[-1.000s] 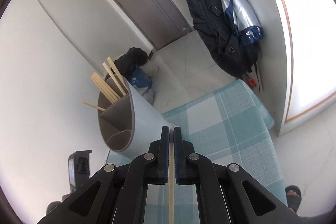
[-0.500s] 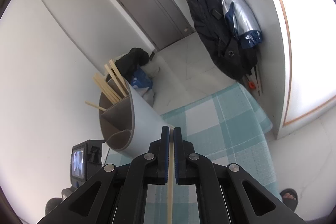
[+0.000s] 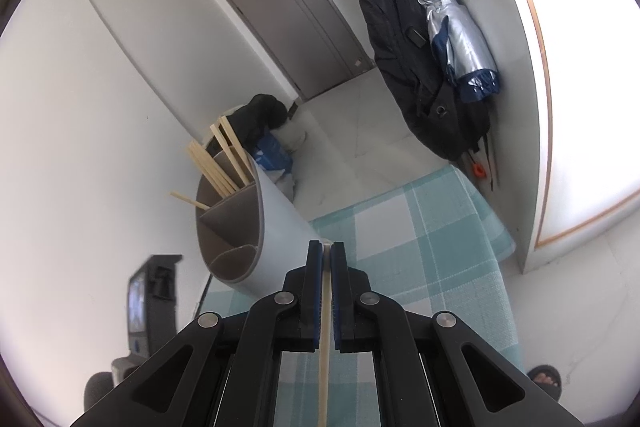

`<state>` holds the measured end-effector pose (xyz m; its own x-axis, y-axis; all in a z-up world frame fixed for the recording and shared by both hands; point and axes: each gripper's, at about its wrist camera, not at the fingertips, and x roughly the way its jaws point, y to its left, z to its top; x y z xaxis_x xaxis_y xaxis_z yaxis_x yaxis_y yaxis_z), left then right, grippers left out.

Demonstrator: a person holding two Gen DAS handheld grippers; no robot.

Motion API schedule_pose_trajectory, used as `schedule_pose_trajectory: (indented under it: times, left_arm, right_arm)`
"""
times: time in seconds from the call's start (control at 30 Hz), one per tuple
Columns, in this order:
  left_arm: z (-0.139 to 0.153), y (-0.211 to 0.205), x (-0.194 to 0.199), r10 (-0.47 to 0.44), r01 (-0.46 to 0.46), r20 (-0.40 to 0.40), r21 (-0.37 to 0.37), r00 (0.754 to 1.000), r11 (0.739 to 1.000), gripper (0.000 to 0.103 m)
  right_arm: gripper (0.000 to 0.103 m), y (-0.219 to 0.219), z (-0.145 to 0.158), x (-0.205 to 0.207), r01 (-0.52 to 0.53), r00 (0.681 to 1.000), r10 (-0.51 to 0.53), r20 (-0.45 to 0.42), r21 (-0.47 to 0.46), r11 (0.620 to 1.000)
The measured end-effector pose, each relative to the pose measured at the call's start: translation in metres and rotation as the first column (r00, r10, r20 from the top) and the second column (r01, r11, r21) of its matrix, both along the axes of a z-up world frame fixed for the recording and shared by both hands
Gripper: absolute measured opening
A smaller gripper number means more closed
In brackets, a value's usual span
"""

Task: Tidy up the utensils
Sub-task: 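Raise both held chopsticks over the holder and lower them into it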

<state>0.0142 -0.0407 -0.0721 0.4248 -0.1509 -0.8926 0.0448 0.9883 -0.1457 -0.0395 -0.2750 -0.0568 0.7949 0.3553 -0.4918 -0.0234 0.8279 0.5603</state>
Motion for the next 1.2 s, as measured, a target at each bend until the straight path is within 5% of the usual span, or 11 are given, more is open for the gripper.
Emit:
schedule_pose_trajectory:
  times: [0.4, 0.67, 1.2]
  left_arm:
    - [0.061, 0.015, -0.032, -0.035, 0.057, 0.206, -0.103, 0.978, 0.993, 0.002]
    - [0.085, 0.014, -0.048, -0.089, 0.124, 0.319, -0.091, 0.943, 0.988, 0.002]
    - [0.093, 0.015, -0.075, -0.205, 0.241, 0.36, -0.059, 0.91, 0.969, 0.002]
  right_arm:
    - [0.003, 0.021, 0.013, -0.011, -0.044, 0.996, 0.05, 0.07, -0.078, 0.996]
    - [0.003, 0.042, 0.027, -0.03, -0.071, 0.984, 0.095, 0.15, -0.154, 0.985]
    - [0.003, 0.06, 0.04, -0.057, -0.054, 0.976, 0.1, 0.191, -0.234, 0.971]
